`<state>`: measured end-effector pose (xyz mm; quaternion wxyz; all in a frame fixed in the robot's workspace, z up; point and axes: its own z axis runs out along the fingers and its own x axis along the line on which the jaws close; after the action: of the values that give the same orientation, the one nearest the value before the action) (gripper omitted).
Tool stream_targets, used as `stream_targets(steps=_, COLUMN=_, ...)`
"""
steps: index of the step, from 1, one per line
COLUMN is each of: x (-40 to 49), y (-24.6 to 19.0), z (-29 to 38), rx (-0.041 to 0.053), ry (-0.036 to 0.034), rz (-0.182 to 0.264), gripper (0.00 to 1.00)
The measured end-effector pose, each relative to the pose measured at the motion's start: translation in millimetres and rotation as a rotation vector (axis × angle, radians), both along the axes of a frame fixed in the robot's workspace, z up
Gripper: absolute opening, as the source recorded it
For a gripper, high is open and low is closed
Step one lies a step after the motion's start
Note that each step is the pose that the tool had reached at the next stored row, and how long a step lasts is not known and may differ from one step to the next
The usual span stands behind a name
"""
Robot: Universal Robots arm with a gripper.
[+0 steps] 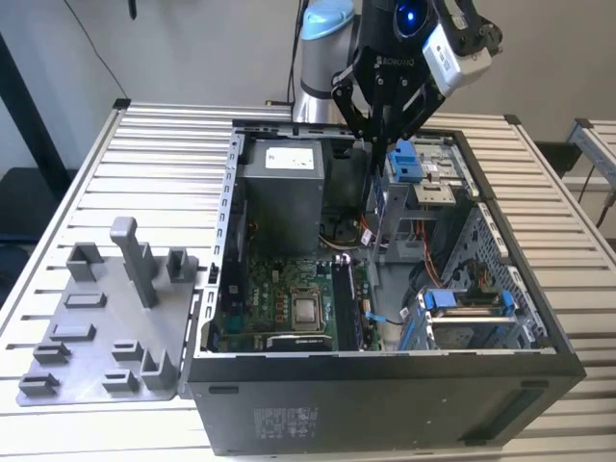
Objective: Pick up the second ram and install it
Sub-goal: 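Insert the second ram into the second slot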
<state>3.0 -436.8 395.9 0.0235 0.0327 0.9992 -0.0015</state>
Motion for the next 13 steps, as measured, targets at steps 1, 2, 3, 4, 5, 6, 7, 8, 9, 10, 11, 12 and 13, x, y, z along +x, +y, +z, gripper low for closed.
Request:
stream_targets(steps=1, x=0.0, y=0.0, z=0.0, rx=-0.0002, ry=0.0001, rz=0.000, gripper=0.14)
stream_targets(steps=2, x=0.0, y=0.0, z=-0.2, rx=0.0001, ry=0.0000, rz=0.000, gripper=0.14)
stream_targets(steps=3, x=0.0, y=0.0, z=-0.2, rx=0.0001, ry=0.0000, rz=0.000, gripper=0.14)
stream_targets(steps=4, x=0.0, y=0.0, z=-0.2, rx=0.0001, ry=0.0000, rz=0.000, gripper=0.14)
stream_targets(steps=5, x=0.0, y=0.0, z=-0.4, rx=0.0001, ry=0.0000, rz=0.000, gripper=0.14)
stream_targets(steps=6, x=0.0, y=0.0, z=-0.9, rx=-0.0004, ry=0.0000, rz=0.000, gripper=0.14)
stream_targets(steps=7, x=0.0, y=0.0, z=-1.3, rx=-0.0016, ry=0.0000, rz=0.000, gripper=0.14)
stream_targets(steps=8, x=0.0, y=0.0, z=-1.9, rx=-0.0025, ry=0.0000, rz=0.000, gripper=0.14)
stream_targets(steps=9, x=0.0, y=0.0, z=-2.7, rx=-0.0036, ry=0.0001, rz=0.000, gripper=0.14)
stream_targets(steps=10, x=0.0, y=0.0, z=-3.4, rx=-0.0047, ry=0.0000, rz=0.000, gripper=0.14)
stream_targets(steps=11, x=0.0, y=0.0, z=-3.9, rx=-0.0056, ry=0.0001, rz=0.000, gripper=0.14)
stream_targets(steps=12, x=0.0, y=0.0, z=-4.4, rx=-0.0059, ry=0.0000, rz=0.000, gripper=0.14)
stream_targets(steps=13, x=0.0, y=0.0, z=-4.7, rx=-0.0060, ry=0.0000, rz=0.000, gripper=0.14)
